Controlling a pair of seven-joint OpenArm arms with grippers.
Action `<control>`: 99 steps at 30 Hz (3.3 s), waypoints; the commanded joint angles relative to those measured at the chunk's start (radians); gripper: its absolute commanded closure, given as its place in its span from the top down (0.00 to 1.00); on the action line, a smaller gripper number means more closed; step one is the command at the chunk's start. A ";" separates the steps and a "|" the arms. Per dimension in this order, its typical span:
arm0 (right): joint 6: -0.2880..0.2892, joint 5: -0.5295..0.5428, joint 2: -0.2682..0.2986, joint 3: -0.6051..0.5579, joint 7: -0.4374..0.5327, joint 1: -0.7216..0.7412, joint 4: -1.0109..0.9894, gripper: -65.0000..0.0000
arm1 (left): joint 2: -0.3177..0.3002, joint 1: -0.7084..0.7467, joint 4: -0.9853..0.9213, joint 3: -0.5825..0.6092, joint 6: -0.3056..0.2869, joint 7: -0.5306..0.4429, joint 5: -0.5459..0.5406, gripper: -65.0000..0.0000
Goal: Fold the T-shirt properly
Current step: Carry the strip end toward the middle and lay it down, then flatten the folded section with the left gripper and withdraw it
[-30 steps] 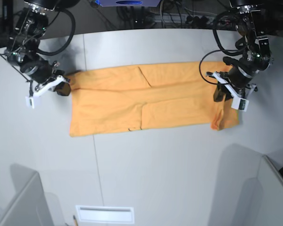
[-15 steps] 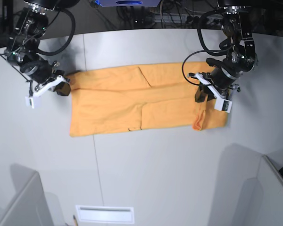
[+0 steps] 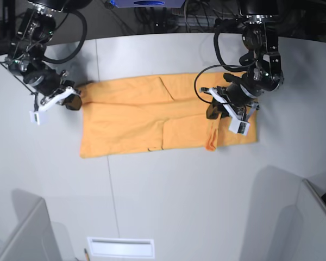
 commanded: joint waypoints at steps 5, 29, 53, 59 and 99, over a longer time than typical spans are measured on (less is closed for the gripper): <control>0.007 0.013 0.008 0.004 0.016 0.007 0.016 0.00 | 0.022 -0.021 0.017 -0.001 -0.004 -0.014 -0.017 0.00; 0.007 0.013 0.008 0.003 0.016 0.007 0.015 0.00 | 0.039 -0.042 0.016 0.069 0.085 -0.014 -0.025 0.00; 0.007 0.013 0.010 0.003 0.016 0.006 0.016 0.00 | 0.038 -0.042 0.016 0.092 0.086 -0.018 -0.025 0.00; 0.007 0.013 0.010 0.003 0.016 0.006 0.016 0.00 | 0.038 -0.042 0.016 0.092 0.086 -0.018 -0.025 0.00; 0.007 0.013 0.008 -0.003 0.016 0.013 0.015 0.00 | -0.041 -0.048 0.163 0.031 0.390 -0.014 -0.117 0.00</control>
